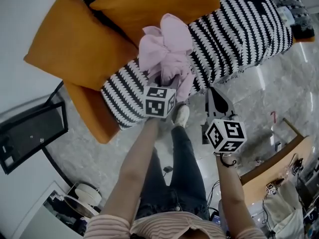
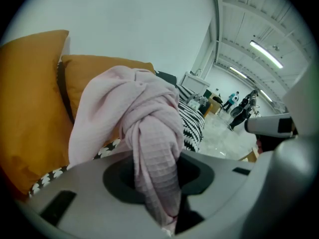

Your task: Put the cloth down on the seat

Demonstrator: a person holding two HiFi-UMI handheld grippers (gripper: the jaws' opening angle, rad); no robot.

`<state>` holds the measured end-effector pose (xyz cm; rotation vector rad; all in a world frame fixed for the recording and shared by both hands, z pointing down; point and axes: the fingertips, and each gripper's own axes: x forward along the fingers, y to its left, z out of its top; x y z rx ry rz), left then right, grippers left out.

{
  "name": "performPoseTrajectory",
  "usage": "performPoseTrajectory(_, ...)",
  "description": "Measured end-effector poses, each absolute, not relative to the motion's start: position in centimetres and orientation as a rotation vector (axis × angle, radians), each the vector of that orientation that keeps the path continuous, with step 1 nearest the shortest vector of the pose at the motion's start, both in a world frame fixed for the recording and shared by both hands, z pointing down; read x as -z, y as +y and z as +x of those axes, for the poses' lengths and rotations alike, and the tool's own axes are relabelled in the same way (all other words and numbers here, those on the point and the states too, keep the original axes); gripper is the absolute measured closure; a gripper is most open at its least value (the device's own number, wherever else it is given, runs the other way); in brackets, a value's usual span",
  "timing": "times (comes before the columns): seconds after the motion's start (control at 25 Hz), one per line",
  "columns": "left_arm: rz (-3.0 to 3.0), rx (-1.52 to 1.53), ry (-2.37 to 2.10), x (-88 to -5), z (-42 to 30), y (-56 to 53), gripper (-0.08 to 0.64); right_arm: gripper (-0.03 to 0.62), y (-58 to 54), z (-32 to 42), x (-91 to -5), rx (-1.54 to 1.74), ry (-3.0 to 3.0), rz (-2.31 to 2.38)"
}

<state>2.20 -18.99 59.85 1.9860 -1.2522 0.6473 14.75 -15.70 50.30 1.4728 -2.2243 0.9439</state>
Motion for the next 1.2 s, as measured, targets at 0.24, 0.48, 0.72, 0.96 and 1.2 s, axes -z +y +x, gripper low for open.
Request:
performPoseTrajectory(0.24, 1.953, -0.690, -1.240, -62.2, 2.7, -19.9, 0.417, 0.586, -16.1, 15.0, -51.4, -0.949, -2.205, 1.469)
performPoseTrajectory(0.48, 1.939, -0.709, -1.234, -63.6, 3.4, -20.2, 0.417, 0.586, -16.1, 15.2, -52.3, -0.954, -2.190, 1.478)
performPoseTrajectory(0.72, 1.928, -0.742, -1.219, -65.4, 3.8, -20.8, 0.417, 0.586, -16.3, 15.3, -53.3, -0.963, -2.181, 1.476)
performPoseTrajectory(0.96, 1.920, -0.781, -1.193, -66.8, 4.1, -20.7, 0.417, 0.586, -16.1, 15.4, -53.9, -0.970, -2.171, 1.465)
performPoseTrajectory(1.2, 1.909, -0.815, -1.179, -67.9, 4.8, -21.2, 0.417, 0.586, -16.6, 15.7, -54.9, -0.983, -2.154, 1.466)
